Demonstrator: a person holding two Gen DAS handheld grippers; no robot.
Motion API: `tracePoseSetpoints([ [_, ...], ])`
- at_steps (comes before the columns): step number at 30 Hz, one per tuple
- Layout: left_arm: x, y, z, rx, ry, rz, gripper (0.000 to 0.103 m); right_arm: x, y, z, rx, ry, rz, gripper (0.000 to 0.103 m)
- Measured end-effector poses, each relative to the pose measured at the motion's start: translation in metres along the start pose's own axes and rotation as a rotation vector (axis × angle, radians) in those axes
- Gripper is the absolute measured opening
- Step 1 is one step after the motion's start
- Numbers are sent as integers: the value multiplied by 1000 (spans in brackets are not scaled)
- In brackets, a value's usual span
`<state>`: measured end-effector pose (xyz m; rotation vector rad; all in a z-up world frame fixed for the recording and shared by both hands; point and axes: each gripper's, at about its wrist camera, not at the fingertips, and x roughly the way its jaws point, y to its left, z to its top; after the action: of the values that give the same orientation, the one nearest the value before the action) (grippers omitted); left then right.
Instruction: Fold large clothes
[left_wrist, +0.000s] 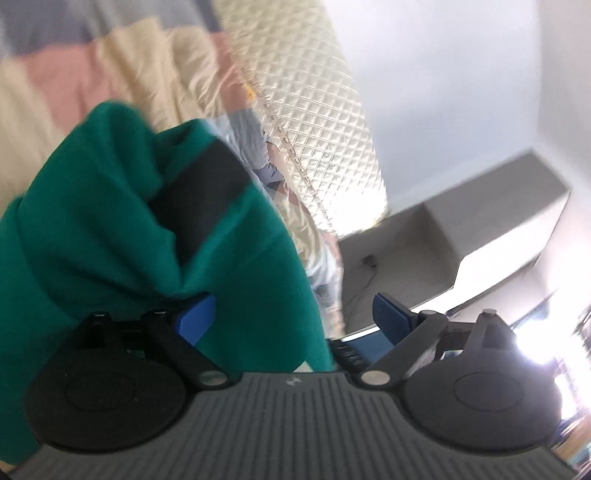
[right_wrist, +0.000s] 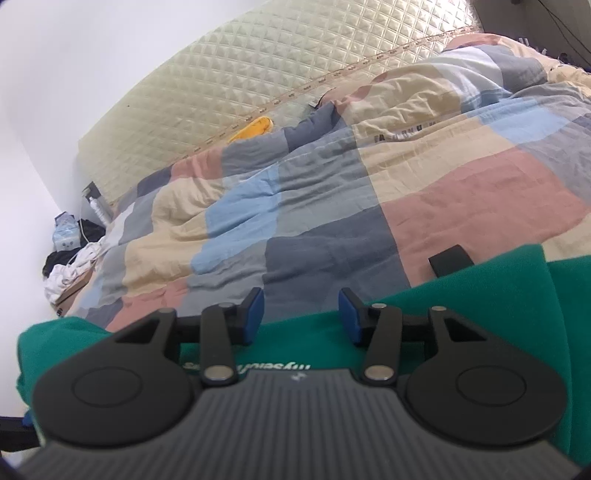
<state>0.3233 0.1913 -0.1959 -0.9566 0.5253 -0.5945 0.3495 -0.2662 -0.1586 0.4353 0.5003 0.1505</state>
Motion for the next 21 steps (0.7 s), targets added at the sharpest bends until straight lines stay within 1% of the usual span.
tracePoseSetpoints([
  [2, -2, -16, -6, 112, -13, 48, 94, -16, 7, 1, -35, -18, 12, 48],
  [3, -3, -22, -10, 152, -27, 82, 94, -24, 11, 2, -60, -26, 14, 48],
  [5, 0, -30, -16, 205, -30, 131, 94, -43, 17, 1, -104, -37, 9, 48],
  [6, 1, -36, -19, 250, -30, 157, 94, -52, 20, 0, -120, -36, 8, 48],
  [7, 3, -43, -24, 323, -38, 213, 94, -62, 22, -2, -138, -34, 5, 48],
  [9, 11, -55, -35, 452, -57, 347, 94, -78, 24, -6, -164, -19, -11, 48],
  [11, 18, -64, -42, 548, -58, 424, 94, -89, 25, -11, -172, 2, -32, 49],
  [12, 20, -67, -45, 575, -60, 443, 94, -94, 25, -14, -175, 14, -44, 49],
  [16, 23, -72, -53, 627, -46, 504, 94, -106, 29, -28, -186, 62, -61, 48],
  [18, 32, -70, -56, 643, -31, 552, 94, -102, 33, -34, -212, 88, -68, 48],
  [21, 35, -66, -60, 631, -8, 581, 94, -90, 33, -39, -240, 96, -79, 48],
])
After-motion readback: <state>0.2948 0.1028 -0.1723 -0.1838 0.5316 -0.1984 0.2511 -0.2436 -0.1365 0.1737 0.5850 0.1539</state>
